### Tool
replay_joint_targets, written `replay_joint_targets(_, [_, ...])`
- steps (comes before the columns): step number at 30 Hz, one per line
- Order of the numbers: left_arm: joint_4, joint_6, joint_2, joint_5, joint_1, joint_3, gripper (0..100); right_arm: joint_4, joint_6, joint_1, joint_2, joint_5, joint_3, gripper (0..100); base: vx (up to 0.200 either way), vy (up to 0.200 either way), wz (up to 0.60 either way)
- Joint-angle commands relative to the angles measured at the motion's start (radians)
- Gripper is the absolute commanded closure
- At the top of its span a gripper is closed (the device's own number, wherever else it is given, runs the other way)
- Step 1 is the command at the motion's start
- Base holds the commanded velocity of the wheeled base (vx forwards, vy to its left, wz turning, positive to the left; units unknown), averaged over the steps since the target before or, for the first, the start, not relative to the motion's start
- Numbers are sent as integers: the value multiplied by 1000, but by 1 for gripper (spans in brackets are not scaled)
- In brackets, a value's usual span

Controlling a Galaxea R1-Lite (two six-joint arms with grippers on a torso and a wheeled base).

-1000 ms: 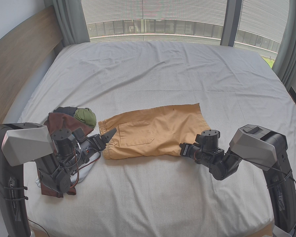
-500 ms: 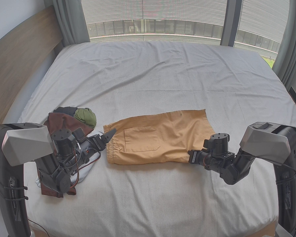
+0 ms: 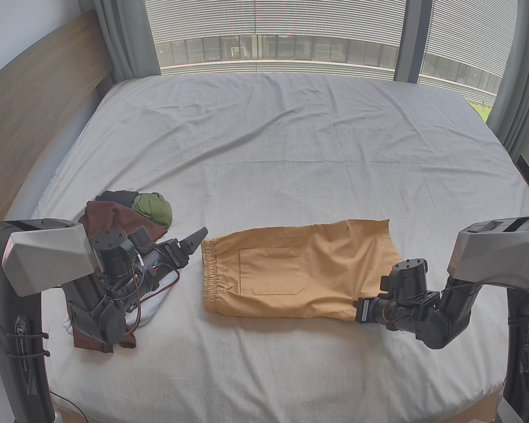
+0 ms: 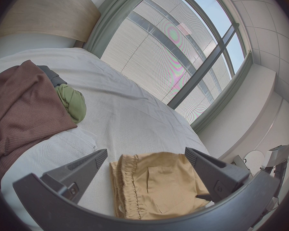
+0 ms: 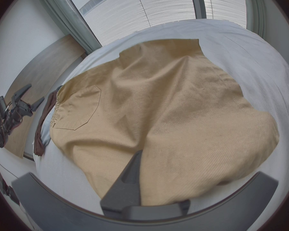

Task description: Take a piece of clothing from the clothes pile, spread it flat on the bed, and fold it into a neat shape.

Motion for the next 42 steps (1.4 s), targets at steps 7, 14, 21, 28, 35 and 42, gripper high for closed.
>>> replay_joint_targets(7, [-1, -1, -5, 0, 1, -2, 0, -5, -6, -6, -77, -11, 206, 100, 0, 0, 0])
replay_joint_targets(14, [-1, -1, -8, 0, 1, -2, 0, -57, -5, -17, -68, -24, 276, 100, 0, 0, 0])
replay_joint_targets(21, [-1, 1, -8, 0, 1, 0, 0, -82, -3, -17, -52, -27, 281, 100, 0, 0, 0])
replay_joint_targets(28, [-1, 1, -8, 0, 0, 0, 0, -83, 4, -15, -46, -27, 281, 0, 0, 0, 0])
replay_joint_targets(35, [-1, 1, -6, -1, -2, 2, 0, -74, 1, 6, -68, -24, 373, 0, 0, 0, 0])
replay_joint_targets(42, [-1, -1, 6, -4, -14, 11, 0, -100, 3, 118, -121, 44, 468, 0, 0, 0, 0])
